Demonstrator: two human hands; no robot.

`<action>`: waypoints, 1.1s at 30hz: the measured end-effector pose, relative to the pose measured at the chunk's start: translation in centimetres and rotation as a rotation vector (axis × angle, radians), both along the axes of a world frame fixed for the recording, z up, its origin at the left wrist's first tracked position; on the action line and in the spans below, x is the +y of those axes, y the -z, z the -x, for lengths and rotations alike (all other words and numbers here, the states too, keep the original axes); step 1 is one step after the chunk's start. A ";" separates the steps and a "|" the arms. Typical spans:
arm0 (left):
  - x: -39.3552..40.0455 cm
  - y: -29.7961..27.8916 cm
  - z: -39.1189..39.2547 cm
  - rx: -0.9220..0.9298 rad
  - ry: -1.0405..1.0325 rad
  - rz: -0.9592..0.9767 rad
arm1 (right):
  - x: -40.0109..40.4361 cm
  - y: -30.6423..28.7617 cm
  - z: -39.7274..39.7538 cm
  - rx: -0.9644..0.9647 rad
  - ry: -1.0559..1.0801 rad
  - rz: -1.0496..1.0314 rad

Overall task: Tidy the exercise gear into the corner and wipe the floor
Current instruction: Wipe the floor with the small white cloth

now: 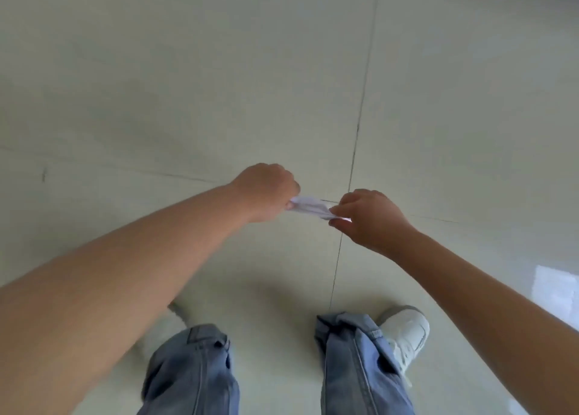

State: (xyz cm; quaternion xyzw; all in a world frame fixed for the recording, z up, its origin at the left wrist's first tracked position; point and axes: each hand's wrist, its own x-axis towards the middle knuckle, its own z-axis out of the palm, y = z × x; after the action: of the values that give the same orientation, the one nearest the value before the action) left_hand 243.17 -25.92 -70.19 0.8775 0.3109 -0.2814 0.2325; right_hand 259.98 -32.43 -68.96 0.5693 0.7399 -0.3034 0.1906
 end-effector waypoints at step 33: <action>-12.5 -55.8 81.7 0.240 -1.388 -0.326 | 7.8 -51.9 88.0 0.327 -0.907 0.234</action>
State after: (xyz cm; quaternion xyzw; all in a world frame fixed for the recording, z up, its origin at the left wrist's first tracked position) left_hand 161.52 -38.39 -14.40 0.4643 0.8580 -0.1132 0.1880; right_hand 171.96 -24.66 -17.06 0.1096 0.8943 -0.3562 0.2475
